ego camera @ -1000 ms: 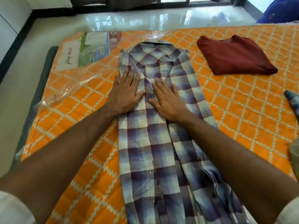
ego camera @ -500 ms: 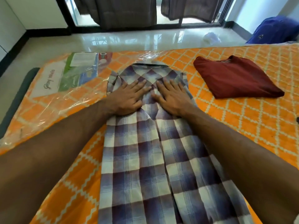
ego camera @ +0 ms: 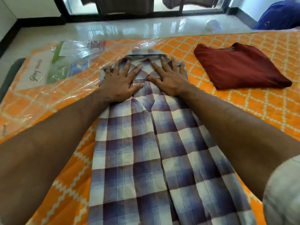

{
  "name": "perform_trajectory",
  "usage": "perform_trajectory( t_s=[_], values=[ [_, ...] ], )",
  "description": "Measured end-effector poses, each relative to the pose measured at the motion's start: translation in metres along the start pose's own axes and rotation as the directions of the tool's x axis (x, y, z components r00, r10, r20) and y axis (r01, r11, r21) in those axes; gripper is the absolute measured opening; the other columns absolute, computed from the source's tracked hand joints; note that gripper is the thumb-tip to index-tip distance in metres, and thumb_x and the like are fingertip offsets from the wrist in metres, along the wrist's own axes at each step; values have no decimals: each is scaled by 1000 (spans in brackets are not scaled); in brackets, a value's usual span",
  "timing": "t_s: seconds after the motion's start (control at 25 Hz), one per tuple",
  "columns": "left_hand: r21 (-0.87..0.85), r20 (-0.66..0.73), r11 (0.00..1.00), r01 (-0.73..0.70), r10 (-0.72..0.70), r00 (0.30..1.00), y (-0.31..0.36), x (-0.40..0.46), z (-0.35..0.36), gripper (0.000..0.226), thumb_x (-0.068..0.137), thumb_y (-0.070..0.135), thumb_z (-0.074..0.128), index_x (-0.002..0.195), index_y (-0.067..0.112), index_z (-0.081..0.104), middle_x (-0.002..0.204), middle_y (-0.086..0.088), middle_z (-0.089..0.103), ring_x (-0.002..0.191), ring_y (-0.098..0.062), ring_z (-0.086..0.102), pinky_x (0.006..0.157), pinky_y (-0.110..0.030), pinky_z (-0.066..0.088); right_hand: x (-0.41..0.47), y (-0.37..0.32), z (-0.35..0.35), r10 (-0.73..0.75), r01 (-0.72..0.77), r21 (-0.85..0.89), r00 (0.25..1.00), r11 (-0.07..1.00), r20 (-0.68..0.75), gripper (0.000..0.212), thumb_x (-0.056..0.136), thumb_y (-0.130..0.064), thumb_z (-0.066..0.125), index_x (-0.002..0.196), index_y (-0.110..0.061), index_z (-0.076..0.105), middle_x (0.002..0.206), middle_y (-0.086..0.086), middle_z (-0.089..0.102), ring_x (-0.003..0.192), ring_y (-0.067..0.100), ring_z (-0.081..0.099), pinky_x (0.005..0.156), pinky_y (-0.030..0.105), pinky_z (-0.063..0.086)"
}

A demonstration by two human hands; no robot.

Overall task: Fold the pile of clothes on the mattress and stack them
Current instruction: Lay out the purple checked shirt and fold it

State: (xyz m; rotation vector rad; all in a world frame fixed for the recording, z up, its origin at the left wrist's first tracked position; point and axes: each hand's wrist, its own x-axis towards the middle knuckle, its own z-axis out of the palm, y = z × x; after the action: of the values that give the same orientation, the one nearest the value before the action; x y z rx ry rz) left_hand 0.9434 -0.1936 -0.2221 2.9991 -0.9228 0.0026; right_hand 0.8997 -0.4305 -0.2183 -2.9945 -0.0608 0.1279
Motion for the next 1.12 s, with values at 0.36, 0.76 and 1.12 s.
perform_trajectory(
  t_s=[0.36,0.76,1.12],
  values=[
    [-86,-146,996,-28,15,989,81,-102,-60,67,99,52,16,151,14,36,160,-22,27,145,-40,30,115,-61,26,-204,-42,-19,-227,229,78,974,970,-23,76,100,-67,17,162,-23,10,170,4,2,157,26,-2,125,54,-2],
    [-115,262,992,-42,71,963,239,-384,-28,84,95,74,8,159,24,-16,165,-10,-25,152,-27,-24,120,-60,-12,-495,-65,-3,-250,205,160,902,966,353,88,94,-75,17,160,-25,-16,164,-2,-28,150,18,-30,124,46,-15],
    [26,498,992,-127,97,862,274,-494,-74,106,94,61,48,156,11,-23,163,-20,-24,152,-41,-14,121,-62,6,-556,-75,-17,-324,297,130,855,946,404,95,100,-43,55,160,-10,-11,166,11,-20,155,25,-17,123,38,-9]
  ],
)
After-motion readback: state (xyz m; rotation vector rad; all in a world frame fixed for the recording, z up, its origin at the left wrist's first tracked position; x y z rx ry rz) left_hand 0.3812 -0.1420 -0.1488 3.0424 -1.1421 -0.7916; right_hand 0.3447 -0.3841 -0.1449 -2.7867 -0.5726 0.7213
